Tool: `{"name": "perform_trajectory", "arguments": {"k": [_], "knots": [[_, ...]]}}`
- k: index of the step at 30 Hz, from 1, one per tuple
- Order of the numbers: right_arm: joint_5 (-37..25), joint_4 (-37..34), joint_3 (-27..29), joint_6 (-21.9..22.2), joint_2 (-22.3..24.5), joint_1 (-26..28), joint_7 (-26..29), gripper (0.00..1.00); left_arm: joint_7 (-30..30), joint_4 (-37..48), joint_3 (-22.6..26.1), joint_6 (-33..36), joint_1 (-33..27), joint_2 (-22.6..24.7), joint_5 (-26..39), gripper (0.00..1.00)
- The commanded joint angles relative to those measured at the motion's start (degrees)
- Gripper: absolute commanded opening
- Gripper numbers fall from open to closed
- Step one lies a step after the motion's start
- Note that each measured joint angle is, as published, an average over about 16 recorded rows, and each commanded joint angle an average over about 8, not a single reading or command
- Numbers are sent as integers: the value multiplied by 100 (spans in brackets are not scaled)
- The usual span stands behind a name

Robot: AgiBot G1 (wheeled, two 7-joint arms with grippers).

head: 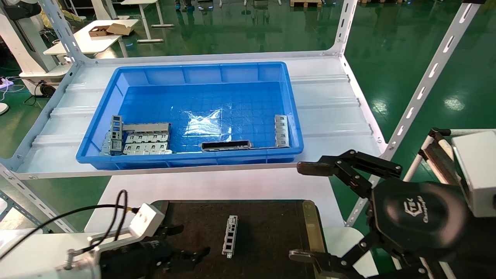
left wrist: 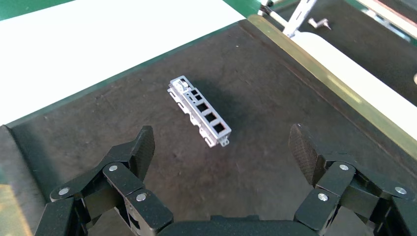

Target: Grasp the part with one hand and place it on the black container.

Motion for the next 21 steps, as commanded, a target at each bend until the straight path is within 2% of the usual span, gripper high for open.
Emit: {"name": "perform_trajectory", "arguments": {"k": [1, 11, 16, 21], "knots": [[0, 0, -1, 0, 0, 0, 0, 100, 293, 28, -194, 317, 37, -123, -94, 100], [3, 0, -4, 2, 2, 1, -2, 100, 1847, 890, -979, 2110, 107, -315, -904, 100], [4, 0, -5, 2, 2, 1, -3, 100, 2162, 1388, -1146, 2760, 47, -323, -1168, 100], [4, 0, -6, 3, 3, 1, -3, 100, 2246, 1623, -1188, 3036, -17, -307, -1237, 100]]}}
